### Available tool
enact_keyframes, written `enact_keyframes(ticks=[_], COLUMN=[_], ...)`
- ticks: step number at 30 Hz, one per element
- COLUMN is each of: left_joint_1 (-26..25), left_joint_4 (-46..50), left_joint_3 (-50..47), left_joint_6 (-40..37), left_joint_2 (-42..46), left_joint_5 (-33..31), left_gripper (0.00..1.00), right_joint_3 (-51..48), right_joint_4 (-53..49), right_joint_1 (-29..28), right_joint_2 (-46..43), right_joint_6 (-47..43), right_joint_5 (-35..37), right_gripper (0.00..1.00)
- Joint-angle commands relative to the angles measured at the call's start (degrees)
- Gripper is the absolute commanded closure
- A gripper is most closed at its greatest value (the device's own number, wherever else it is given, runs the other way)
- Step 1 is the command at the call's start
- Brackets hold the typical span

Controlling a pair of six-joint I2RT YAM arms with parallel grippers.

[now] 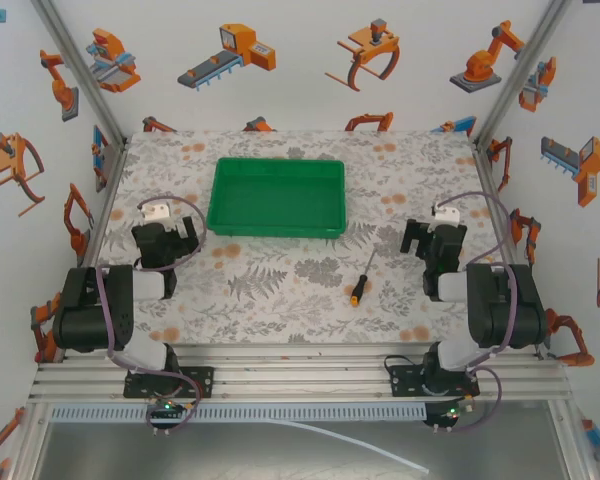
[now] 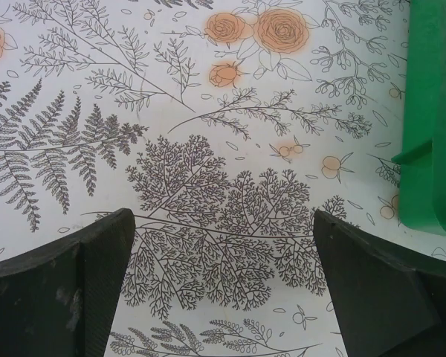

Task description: Put the screwdriver in the bin

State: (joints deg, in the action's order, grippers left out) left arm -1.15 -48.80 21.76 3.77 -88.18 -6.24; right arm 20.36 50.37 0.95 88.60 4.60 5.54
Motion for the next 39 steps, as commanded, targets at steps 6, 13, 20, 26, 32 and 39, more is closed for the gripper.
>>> enact_keyframes(ticks=[6, 13, 20, 26, 32, 39], left_joint_1=[-0.3, -0.3, -0.3, -0.3, -0.3, -0.1], left_joint_4=[-0.2, -0.2, -0.2, -0.2, -0.2, 1.3], left_joint_3=[1.2, 1.2, 1.2, 1.2, 1.2, 1.8], left_joint_6=[-0.9, -0.9, -0.9, -0.9, -0.9, -2.0], left_joint_2=[-0.3, -0.3, -0.4, -0.3, -0.3, -0.2], left_joint_5=[-0.1, -0.2, -0.2, -0.2, -0.1, 3.7], left_gripper=[0.03, 0.03, 0.03, 0.03, 0.03, 0.03], right_joint_3=[1.3, 1.3, 1.3, 1.3, 1.3, 1.4], right_joint_4=[0.6, 0.6, 0.6, 0.6, 0.6, 0.5], right_joint_1=[0.4, 0.4, 0.4, 0.4, 0.4, 0.4], right_joint_2=[-0.1, -0.1, -0.1, -0.1, -0.1, -0.1], right_joint_6=[-0.6, -0.6, -0.6, -0.6, -0.5, 0.5], right_joint_5=[0.1, 0.1, 0.0, 0.1, 0.1, 2.3], right_gripper=[0.01, 0.01, 0.01, 0.01, 0.01, 0.01])
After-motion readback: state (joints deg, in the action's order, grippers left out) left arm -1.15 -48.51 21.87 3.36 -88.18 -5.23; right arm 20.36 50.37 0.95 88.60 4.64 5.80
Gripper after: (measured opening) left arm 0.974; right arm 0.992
